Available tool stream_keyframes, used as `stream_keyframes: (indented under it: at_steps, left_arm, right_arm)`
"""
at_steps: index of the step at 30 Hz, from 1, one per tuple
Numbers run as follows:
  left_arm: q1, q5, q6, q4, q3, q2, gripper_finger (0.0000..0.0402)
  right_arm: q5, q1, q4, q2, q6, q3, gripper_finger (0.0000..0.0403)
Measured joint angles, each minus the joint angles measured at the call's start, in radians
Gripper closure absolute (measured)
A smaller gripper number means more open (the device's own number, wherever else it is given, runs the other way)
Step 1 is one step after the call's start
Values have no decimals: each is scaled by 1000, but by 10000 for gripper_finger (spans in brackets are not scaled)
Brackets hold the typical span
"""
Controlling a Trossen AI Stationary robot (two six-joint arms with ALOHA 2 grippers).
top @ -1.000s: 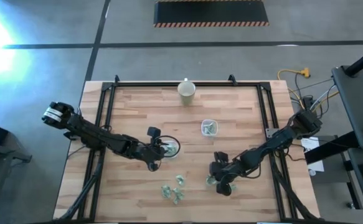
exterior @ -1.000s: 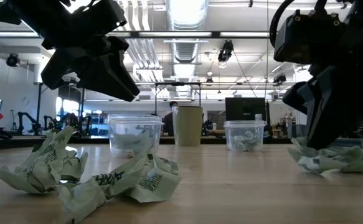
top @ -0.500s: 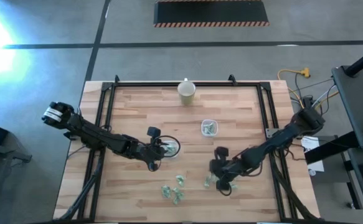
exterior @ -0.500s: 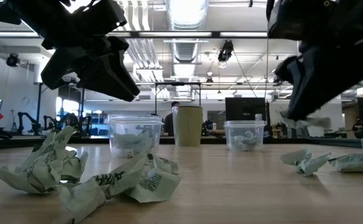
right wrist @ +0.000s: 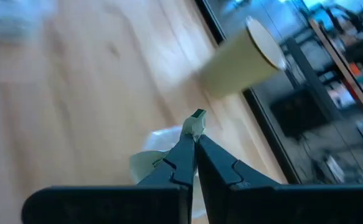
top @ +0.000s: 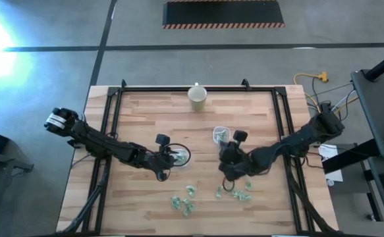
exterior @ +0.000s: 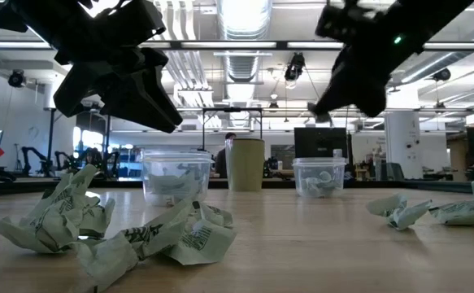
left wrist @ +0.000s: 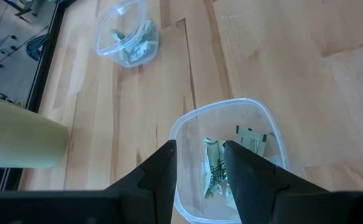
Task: Pick and place Stevia / Truvia into bins
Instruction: Put the green stevia packet into the right transparent container
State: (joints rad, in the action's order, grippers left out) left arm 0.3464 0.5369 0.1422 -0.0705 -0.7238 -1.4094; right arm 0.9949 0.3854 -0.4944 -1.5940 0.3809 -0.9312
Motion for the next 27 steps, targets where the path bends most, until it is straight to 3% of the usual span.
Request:
stream_keyframes:
  at_steps: [9, 13, 22, 27]
  left_arm:
    - [0, 0, 0, 0, 0, 0, 283]
    - [0, 0, 0, 0, 0, 0, 283]
    - [0, 0, 0, 0, 0, 0, 283]
    - [0, 0, 0, 0, 0, 0, 283]
  right_arm:
    - [-12, -144, 4, 0, 8, 36, 394]
    - [-84, -184, 12, 0, 8, 50, 394]
    - [-125, -214, 66, 0, 4, 84, 391]
    - [-137, -214, 66, 0, -20, 84, 358]
